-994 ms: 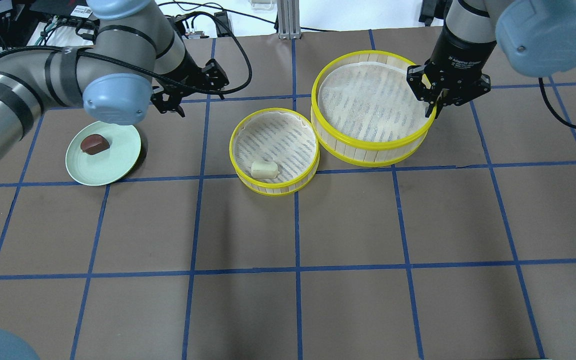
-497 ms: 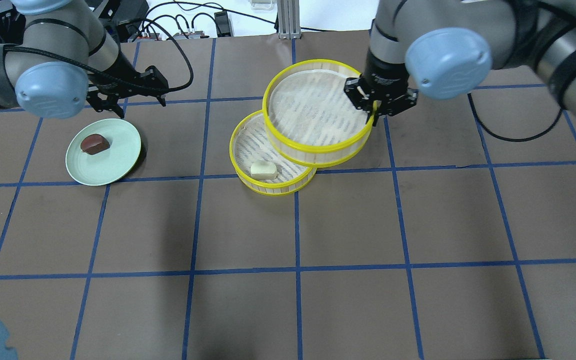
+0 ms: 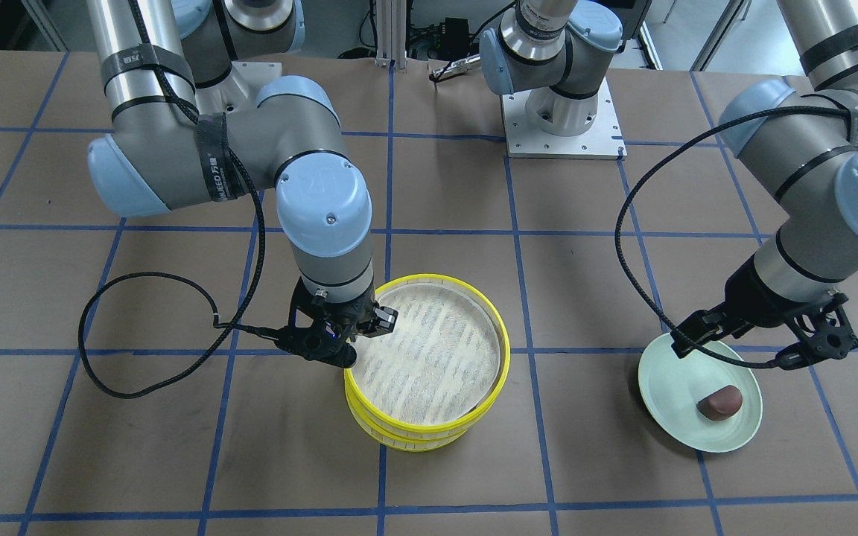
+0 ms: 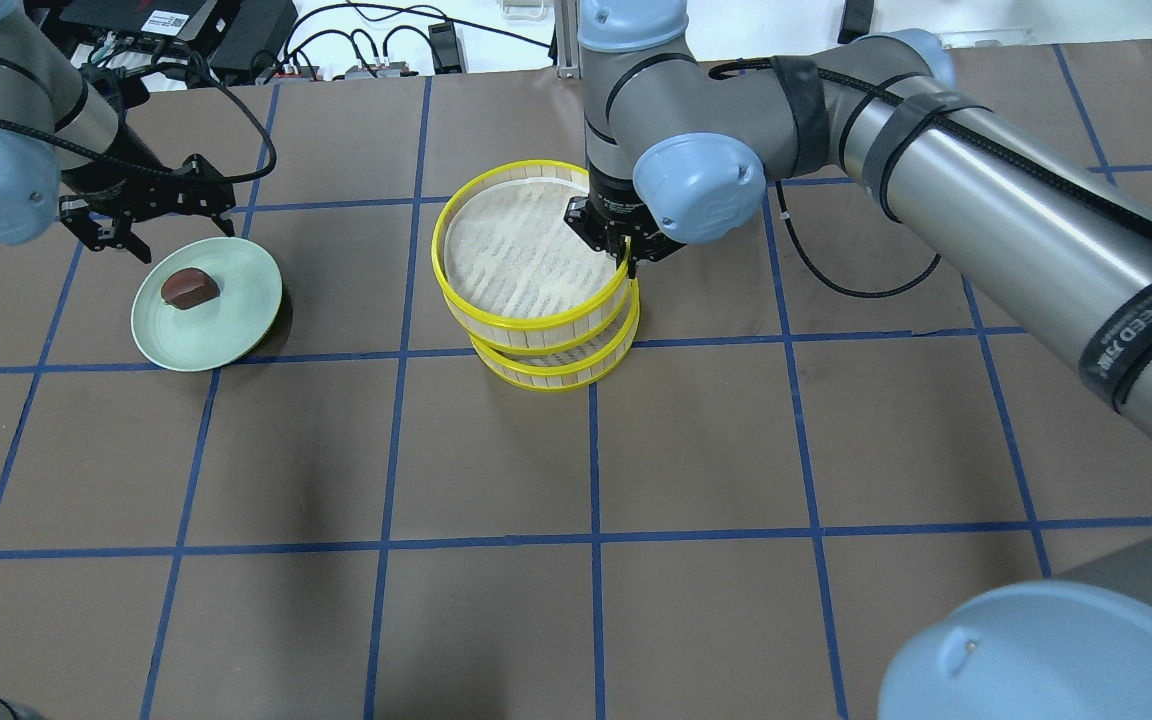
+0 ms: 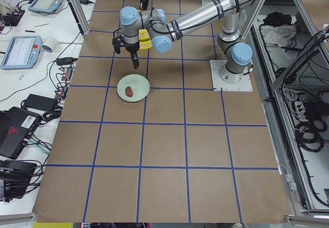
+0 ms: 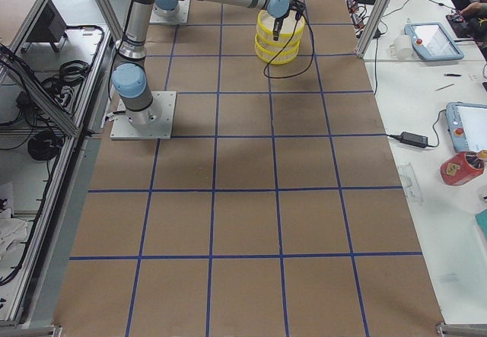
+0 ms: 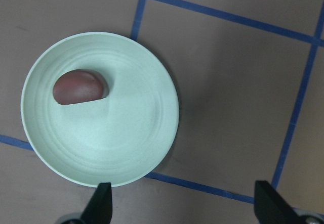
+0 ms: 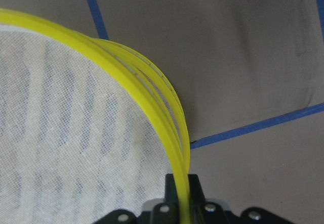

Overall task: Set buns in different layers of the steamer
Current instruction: 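Restack the top tier with the right gripper while the left gripper moves to the plate, then lower the left gripper onto the dark brown bun and close on it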

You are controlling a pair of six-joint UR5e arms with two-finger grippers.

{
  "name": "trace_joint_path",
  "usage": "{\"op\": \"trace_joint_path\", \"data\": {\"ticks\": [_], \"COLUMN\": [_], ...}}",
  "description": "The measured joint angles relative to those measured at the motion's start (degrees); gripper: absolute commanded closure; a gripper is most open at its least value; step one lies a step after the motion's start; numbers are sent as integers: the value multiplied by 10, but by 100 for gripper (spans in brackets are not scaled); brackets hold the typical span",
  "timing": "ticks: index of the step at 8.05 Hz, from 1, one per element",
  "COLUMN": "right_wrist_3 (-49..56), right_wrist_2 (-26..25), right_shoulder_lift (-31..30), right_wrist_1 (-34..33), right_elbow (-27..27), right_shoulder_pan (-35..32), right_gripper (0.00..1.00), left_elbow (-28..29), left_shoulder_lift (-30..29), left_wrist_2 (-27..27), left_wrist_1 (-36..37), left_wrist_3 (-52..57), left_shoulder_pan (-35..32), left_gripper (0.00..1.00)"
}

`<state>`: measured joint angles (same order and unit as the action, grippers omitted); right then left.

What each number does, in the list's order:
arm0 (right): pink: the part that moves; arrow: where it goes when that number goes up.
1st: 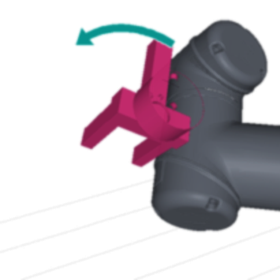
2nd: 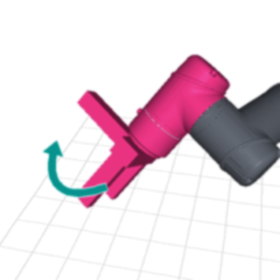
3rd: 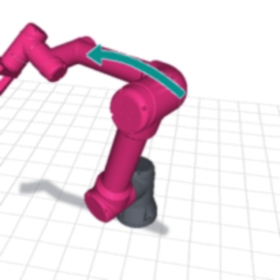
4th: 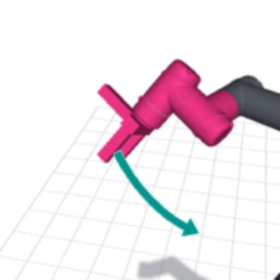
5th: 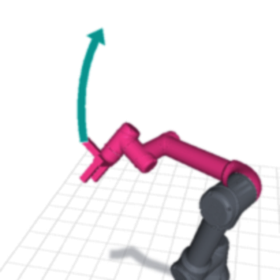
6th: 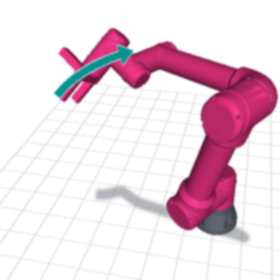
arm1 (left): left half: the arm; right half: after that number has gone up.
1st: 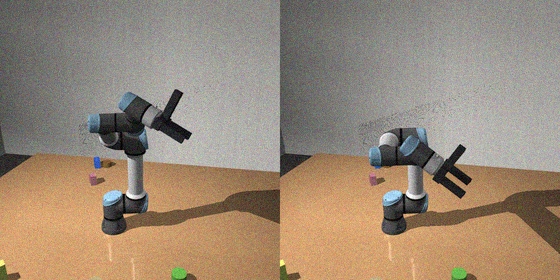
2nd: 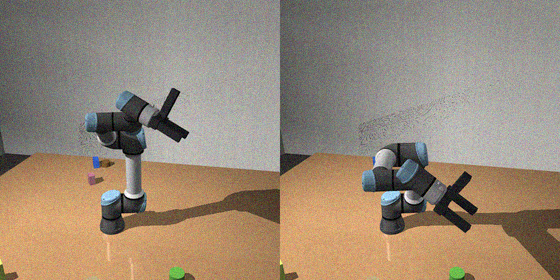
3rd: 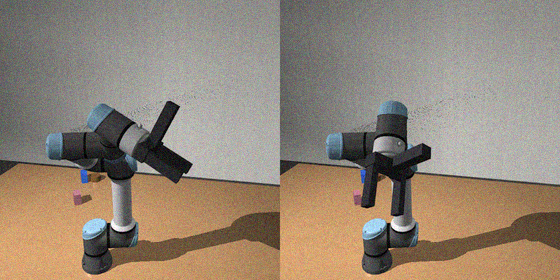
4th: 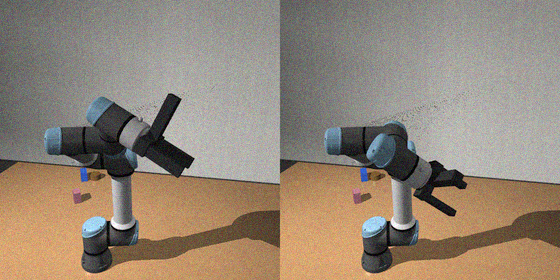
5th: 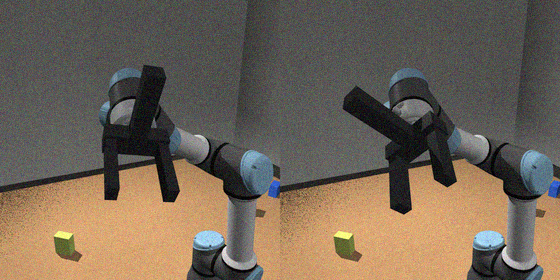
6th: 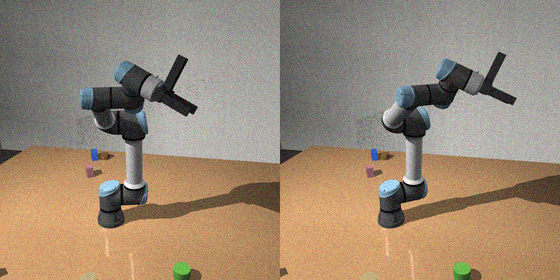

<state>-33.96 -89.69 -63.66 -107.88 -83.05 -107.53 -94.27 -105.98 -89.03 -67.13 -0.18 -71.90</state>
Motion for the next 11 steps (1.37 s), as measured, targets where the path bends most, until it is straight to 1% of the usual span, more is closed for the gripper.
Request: {"op": "trace_joint_path", "data": {"ticks": [2, 3, 5, 7, 8, 9, 11], "right_wrist_3": [13, 25, 34, 30, 28, 27, 25], "right_wrist_2": [-6, -19, -32, -32, -31, -30, -28], "right_shoulder_lift": [11, 11, 9, 9, 8, 8, 7], "right_wrist_1": [-7, -7, -8, -14, -19, -27, -38], "right_elbow": [0, -5, -17, -21, -22, -21, -22], "right_shoulder_pan": [-5, -6, -5, -3, -3, -2, -2], "right_gripper": [96, 96, 96, 96, 96, 96, 96], "left_elbow": [-17, -21, -23, -23, -21, -18, -16], "left_shoulder_lift": [-11, -21, -45, -73, -87, -100, -120], "left_wrist_2": [1, 1, 1, -1, -11, -21, -23], "left_wrist_1": [12, 23, 45, 78, 92, 102, 120], "left_wrist_3": [-6, -8, -15, -35, -41, -46, -59], "left_shoulder_pan": [40, 53, 67, 71, 71, 72, 71], "left_gripper": [0, 0, 0, 0, 1, 5, 20]}}
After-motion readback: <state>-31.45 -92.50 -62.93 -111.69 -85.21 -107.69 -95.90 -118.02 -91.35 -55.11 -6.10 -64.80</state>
